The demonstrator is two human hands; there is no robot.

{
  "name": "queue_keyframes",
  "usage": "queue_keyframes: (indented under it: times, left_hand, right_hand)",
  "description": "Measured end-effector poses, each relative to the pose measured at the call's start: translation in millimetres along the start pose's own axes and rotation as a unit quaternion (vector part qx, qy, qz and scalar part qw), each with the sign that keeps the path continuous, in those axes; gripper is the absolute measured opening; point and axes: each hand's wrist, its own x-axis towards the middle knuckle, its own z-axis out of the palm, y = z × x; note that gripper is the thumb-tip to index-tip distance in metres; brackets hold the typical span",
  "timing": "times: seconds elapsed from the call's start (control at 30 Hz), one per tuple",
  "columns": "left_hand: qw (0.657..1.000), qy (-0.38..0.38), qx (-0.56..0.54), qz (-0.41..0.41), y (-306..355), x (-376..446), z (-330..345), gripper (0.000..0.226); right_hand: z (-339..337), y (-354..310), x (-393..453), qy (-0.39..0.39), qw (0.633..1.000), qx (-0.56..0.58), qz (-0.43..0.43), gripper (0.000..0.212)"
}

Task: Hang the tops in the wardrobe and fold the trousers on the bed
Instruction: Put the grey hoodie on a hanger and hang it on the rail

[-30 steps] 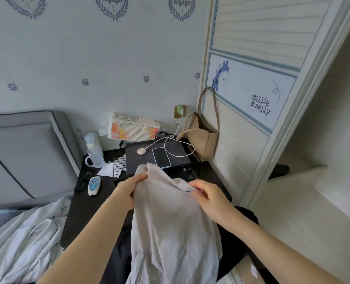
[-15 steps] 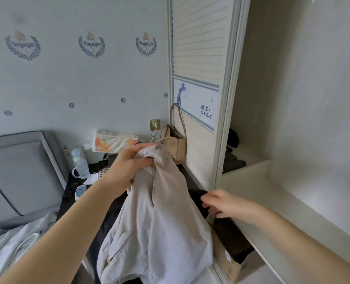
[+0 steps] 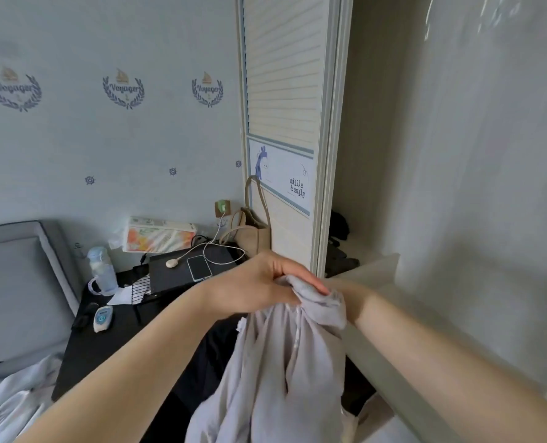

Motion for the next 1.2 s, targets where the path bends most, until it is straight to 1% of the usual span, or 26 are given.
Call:
queue_keyframes:
  times: [0.03,0.07,0.1,0.13,0.2,0.27,0.3,0.33,0.37,0.4,0.47,0.5,0.53,0.57,0.63,0.7,0.73,0.77,0.8,0.83,0.9,0.97,1.03,1.1,1.17,1.2]
  left_hand:
    - [1.0,-0.012,0.011,-0.001,-6,-2,2,0.038]
    - [0.999,-0.027,0.029,-0.006,-11,-4,3,0.037]
    - [0.997,-0.046,0.057,-0.012,-15,-6,3,0.036]
    - [0.993,-0.067,0.09,-0.022,-20,-8,3,0.037]
    - [0.984,-0.107,0.119,-0.077,-27,-12,-2,0.046]
    - [0.971,-0.152,0.08,-0.167,-30,-15,-9,0.053]
    - [0.963,-0.165,0.063,-0.202,-30,-16,-13,0.05]
    - [0.959,-0.164,0.067,-0.222,-32,-15,-18,0.041]
    - [0.96,-0.135,0.083,-0.23,-37,-12,-22,0.03]
    - [0.964,-0.078,0.104,-0.234,-47,-8,-27,0.021]
    - [0.96,0.03,0.158,-0.229,-71,3,-35,0.016]
    - [0.958,0.058,0.176,-0.218,-83,10,-36,0.021]
    - [0.959,0.072,0.174,-0.212,-92,16,-34,0.037]
    - [0.965,0.075,0.145,-0.206,-101,23,-30,0.056]
    - [0.974,0.097,0.058,-0.195,-111,39,-17,0.084]
    - [0.972,0.116,-0.045,-0.197,-117,56,-6,0.108]
    - [0.969,0.114,-0.092,-0.198,-120,65,-1,0.118]
    - [0.964,0.109,-0.123,-0.207,-121,70,2,0.122]
    - [0.964,0.093,-0.138,-0.207,-121,76,6,0.116]
    - [0.967,0.067,-0.141,-0.201,-120,79,10,0.104]
    - [0.973,0.009,-0.142,-0.184,-114,84,20,0.074]
    - [0.973,-0.006,-0.154,-0.172,-110,90,24,0.052]
    - [0.965,0.036,-0.182,-0.186,-102,94,16,0.044]
    - [0.95,0.089,-0.225,-0.195,-90,96,-3,0.036]
    - [0.939,0.118,-0.272,-0.174,-69,98,-30,0.029]
    - [0.94,0.129,-0.277,-0.156,-57,99,-44,0.026]
  right_hand:
    - [4,-6,6,-0.028,0.999,0.001,-0.017,0.019]
    - [1,-25,8,-0.116,0.991,0.009,0.07,0.012]
    - [-9,-36,14,-0.171,0.977,0.017,0.124,0.006]
    - [-19,-46,18,-0.173,0.976,0.049,0.12,0.012]
    - [-35,-65,24,-0.165,0.976,0.131,0.053,0.027]
    - [-49,-84,16,-0.184,0.971,0.154,-0.005,0.03]
    - [-55,-94,12,-0.191,0.966,0.174,-0.016,0.03]
    - [-62,-101,13,-0.196,0.962,0.188,-0.026,0.03]
    - [-67,-107,12,-0.193,0.961,0.193,-0.032,0.031]
    - [-70,-112,10,-0.194,0.959,0.204,-0.044,0.032]
    - [-74,-121,3,-0.189,0.956,0.216,-0.06,0.032]
    - [-77,-126,-1,-0.18,0.956,0.222,-0.07,0.032]
    - [-80,-130,-3,-0.177,0.953,0.233,-0.079,0.032]
    - [-84,-134,-6,-0.172,0.951,0.245,-0.083,0.032]
    - [-92,-139,-9,-0.161,0.947,0.26,-0.099,0.032]
    - [-100,-143,-14,-0.145,0.946,0.268,-0.111,0.032]
    - [-106,-143,-16,-0.141,0.946,0.267,-0.118,0.032]
    - [-111,-143,-18,-0.138,0.947,0.264,-0.122,0.033]
    - [-116,-144,-20,-0.134,0.947,0.263,-0.126,0.033]
    - [-121,-145,-22,-0.124,0.95,0.258,-0.128,0.033]
    - [-132,-145,-25,-0.095,0.955,0.247,-0.134,0.033]
    - [-143,-144,-28,-0.061,0.962,0.231,-0.135,0.033]
    - [-156,-142,-33,0.005,0.971,0.201,-0.132,0.035]
    - [-171,-133,-31,0.112,0.977,0.135,-0.124,0.032]
    - [-183,-119,-27,0.207,0.971,0.056,-0.103,0.025]
    - [-187,-110,-24,0.234,0.968,0.013,-0.091,0.026]
